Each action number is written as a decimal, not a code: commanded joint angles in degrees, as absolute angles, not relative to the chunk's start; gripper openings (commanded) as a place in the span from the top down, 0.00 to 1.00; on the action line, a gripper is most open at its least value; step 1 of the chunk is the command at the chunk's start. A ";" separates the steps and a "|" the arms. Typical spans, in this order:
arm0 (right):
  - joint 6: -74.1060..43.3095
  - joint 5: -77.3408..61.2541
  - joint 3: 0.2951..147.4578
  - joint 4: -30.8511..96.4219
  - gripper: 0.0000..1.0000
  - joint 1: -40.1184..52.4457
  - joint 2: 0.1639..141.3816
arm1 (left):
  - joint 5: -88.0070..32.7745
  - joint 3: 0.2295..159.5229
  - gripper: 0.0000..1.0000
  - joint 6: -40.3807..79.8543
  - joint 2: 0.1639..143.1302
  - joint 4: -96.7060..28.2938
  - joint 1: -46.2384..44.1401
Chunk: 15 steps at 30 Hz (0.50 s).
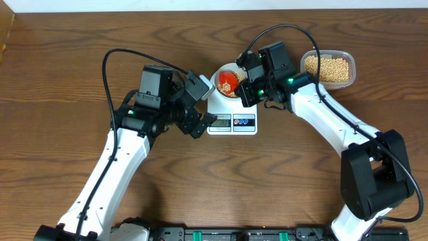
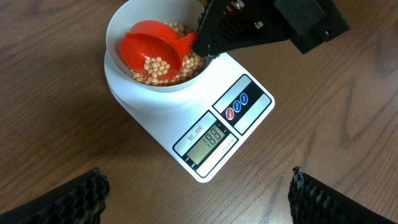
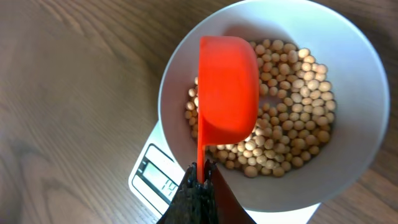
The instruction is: Scoop item into bowl and weigh 50g on scale
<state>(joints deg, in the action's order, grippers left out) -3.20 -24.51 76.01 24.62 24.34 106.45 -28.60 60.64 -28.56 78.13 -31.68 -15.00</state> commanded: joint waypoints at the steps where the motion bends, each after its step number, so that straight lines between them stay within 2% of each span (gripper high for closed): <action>1: -3.75 -27.88 75.96 24.45 0.99 23.86 107.00 | -28.93 60.23 0.05 -29.12 78.15 -31.70 -15.03; 15: -7.27 -35.83 75.96 22.90 0.99 19.29 107.00 | -28.93 60.23 0.05 -29.12 78.15 -31.70 -15.03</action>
